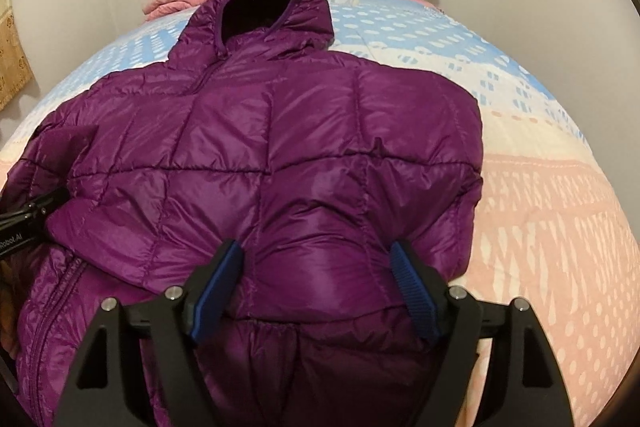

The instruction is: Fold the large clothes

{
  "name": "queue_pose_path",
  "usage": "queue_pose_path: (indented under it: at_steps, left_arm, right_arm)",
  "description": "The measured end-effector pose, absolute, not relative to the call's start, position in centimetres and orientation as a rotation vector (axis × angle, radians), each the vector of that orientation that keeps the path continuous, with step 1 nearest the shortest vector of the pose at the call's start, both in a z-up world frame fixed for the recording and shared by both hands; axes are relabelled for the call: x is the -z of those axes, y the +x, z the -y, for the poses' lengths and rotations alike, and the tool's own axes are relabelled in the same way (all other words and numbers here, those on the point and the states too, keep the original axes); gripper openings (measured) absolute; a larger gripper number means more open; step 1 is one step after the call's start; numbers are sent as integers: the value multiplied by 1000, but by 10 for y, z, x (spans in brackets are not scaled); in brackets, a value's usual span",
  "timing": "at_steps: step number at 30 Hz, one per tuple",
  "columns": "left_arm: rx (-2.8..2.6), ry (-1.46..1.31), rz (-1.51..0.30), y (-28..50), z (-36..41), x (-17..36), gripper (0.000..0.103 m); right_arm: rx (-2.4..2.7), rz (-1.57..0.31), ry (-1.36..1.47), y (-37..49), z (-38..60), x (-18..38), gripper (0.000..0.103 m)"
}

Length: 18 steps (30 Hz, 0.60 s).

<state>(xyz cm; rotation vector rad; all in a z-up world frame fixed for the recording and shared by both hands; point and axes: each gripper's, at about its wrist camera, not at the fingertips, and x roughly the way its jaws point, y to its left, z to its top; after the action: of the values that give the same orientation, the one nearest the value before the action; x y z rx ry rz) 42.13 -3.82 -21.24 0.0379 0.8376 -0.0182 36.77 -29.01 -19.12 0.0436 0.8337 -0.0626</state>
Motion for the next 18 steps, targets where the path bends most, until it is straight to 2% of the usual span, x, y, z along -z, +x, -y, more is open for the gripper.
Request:
queue_pose_path:
  at_steps: [18]
  left_arm:
    - [36,16,-882,426,36,215,96]
  right_arm:
    - [93,-845,15,371,286,193,85]
